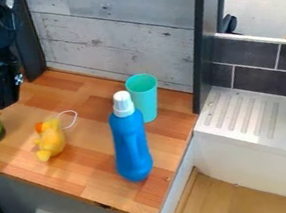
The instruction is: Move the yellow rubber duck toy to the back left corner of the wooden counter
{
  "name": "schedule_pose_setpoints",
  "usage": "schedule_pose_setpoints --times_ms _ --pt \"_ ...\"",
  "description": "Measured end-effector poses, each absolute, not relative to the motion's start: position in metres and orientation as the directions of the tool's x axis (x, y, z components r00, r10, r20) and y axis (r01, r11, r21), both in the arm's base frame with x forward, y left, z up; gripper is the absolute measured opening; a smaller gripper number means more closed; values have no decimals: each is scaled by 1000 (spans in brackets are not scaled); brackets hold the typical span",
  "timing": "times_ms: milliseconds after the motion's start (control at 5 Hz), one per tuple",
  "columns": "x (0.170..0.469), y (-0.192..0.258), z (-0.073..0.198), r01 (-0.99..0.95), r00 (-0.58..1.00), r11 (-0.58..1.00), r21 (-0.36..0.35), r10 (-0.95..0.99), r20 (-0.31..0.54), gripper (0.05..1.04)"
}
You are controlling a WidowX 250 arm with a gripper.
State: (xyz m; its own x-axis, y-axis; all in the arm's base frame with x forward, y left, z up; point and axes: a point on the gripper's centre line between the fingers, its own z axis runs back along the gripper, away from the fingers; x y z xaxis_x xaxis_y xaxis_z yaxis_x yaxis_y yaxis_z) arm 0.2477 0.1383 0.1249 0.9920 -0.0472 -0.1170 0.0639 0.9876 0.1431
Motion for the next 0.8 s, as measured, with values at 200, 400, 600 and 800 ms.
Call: schedule_pose_setpoints --times_ms 200,400,600,800 --pt "247 137 117 63 989 990 129 -45 -140 1001" --pt "261 134 110 -35 994 995 96 44 -96 1001" --pt "276 129 99 -137 990 989 53 139 -27 1001" --pt "288 124 85 -263 965 965 -8 263 6 1001"
